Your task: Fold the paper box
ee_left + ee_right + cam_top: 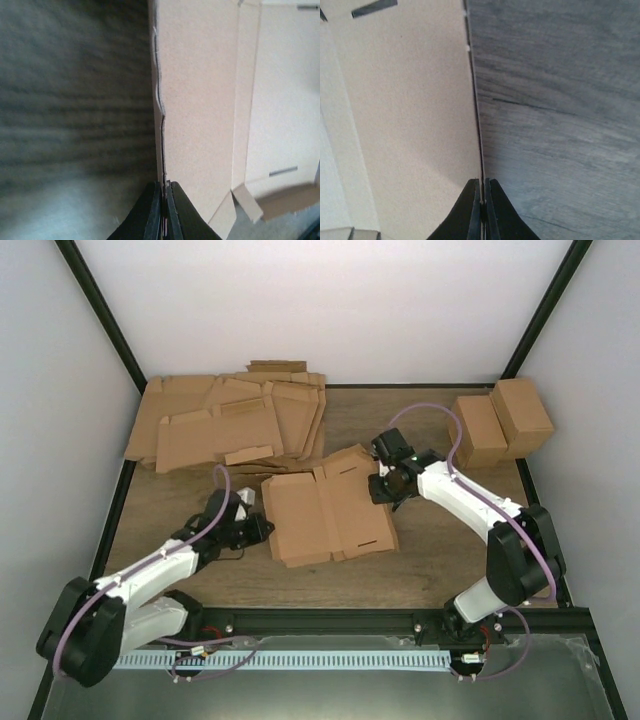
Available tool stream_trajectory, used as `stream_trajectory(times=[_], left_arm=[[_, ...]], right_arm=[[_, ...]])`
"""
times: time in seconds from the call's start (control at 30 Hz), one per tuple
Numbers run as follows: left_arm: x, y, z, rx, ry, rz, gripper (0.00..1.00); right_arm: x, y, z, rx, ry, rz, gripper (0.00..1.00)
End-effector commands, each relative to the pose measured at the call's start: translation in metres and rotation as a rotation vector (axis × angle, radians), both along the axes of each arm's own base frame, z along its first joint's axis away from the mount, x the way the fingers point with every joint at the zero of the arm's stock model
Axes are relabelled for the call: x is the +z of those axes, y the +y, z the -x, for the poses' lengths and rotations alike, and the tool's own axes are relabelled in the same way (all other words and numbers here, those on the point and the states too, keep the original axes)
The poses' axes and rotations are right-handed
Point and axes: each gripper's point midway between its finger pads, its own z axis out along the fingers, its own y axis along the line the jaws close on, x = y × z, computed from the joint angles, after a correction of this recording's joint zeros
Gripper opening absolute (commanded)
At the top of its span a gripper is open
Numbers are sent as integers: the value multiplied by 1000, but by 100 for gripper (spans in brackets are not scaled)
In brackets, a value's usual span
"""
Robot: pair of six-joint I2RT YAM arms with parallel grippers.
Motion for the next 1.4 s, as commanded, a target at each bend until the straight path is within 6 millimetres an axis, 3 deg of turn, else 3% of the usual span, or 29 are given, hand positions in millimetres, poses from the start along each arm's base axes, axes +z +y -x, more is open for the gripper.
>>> stream_trajectory(times=[0.0,0.1,0.2,0.3,0.47,0.57,0.67,0.77,0.83,0.9,0.93,1.1,1.27,1.37], left_arm=[[2,-25,36,-19,73,94,5],[1,-34,52,-25,83,114,7],[-3,-45,65,-55,90,106,8],[-10,-55,68,-77,103,65,8],[-10,-71,69,-99,101,18,7],[-2,-85,73,-117,79,41,7],[2,-89,78,-108,74,30,14],[2,-75,77,-40,68,-13,31],[8,-64,75,1,52,-17,58],[11,-53,75,36,46,-41,77],[14,-48,75,50,42,-53,82],[53,-22,64,141,-38,-50,100],[96,-1,37,197,-92,150,100],[117,18,19,234,-147,143,100]], right_arm=[[22,35,-15,110,-87,-45,1],[26,46,-16,177,-135,33,1],[34,69,-13,266,-177,70,1],[47,96,-5,348,-228,83,1],[70,125,8,439,-335,144,1],[69,131,14,473,-381,228,1],[61,122,10,452,-409,342,1],[54,113,7,441,-418,402,1],[54,109,6,433,-432,422,1],[55,107,6,433,-441,429,1],[55,106,6,435,-444,431,1],[56,107,8,440,-447,432,1],[58,116,22,471,-489,429,2],[55,126,33,512,-528,442,2]])
